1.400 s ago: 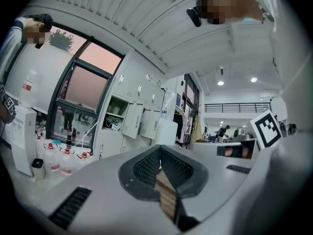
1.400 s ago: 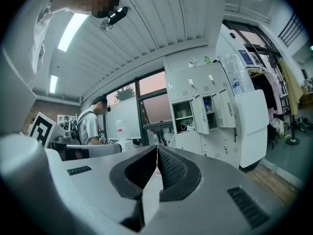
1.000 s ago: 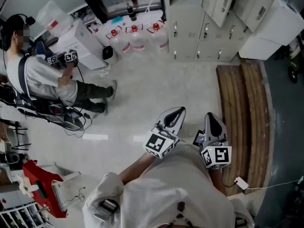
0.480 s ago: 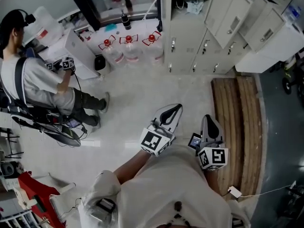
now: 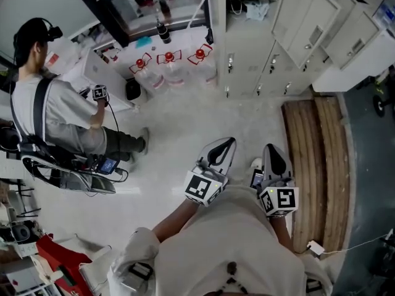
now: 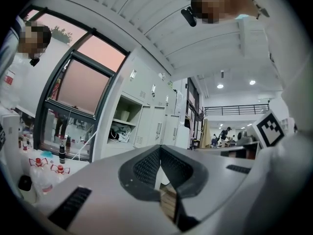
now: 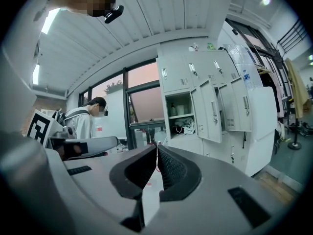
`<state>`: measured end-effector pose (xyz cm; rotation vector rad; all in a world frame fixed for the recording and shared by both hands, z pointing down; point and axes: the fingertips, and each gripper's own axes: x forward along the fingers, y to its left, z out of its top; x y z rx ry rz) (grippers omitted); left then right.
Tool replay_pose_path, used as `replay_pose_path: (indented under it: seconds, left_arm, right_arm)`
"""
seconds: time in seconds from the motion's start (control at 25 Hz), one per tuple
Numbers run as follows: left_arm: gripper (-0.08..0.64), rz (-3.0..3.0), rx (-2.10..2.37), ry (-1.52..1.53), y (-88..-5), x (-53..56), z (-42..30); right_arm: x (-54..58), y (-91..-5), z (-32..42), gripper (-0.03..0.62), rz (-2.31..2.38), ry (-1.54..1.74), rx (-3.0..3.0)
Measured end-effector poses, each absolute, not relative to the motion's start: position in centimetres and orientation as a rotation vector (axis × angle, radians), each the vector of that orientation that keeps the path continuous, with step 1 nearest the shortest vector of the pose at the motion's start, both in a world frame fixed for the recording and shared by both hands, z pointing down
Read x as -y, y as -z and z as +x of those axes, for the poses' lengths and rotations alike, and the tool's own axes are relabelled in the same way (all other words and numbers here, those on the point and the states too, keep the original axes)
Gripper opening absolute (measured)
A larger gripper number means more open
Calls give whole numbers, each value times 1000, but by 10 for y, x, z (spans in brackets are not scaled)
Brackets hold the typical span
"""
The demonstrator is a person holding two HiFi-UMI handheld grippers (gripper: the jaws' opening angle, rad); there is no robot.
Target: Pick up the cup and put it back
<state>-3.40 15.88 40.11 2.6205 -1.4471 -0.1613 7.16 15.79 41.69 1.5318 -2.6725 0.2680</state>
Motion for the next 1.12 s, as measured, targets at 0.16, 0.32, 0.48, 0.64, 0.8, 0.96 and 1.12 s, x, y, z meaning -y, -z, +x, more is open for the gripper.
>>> replay_pose_path:
  seconds: [0.16, 0.32, 0.48, 0.64, 0.8, 0.96, 1.12]
  left_arm:
    - [9, 2588, 1483, 159, -404, -143, -43]
    - [9, 2570, 1514, 149, -404, -117, -41]
    - [8, 2538, 1565, 145, -407, -86, -35]
    - [8, 2529, 1602, 139, -402, -45, -25]
    - [9, 2494, 1680, 149, -396, -1, -14]
    - [8, 2455, 1755, 181, -385, 37, 6]
    - [9, 2431, 1810, 189, -382, 58, 20]
  right_arm:
    - [-137, -422, 71, 26, 1543, -314, 2671]
    - [-110, -425, 71, 27, 1508, -332, 2693]
    - [-68, -426, 78, 28, 1452, -332, 2714]
    - [-18, -415, 87, 28, 1420, -319, 2757]
    - [21, -417, 97, 28, 1332, -324, 2789]
    - [62, -414, 115, 28, 1268, -320, 2825]
    - [93, -414, 126, 28, 1218, -326, 2855]
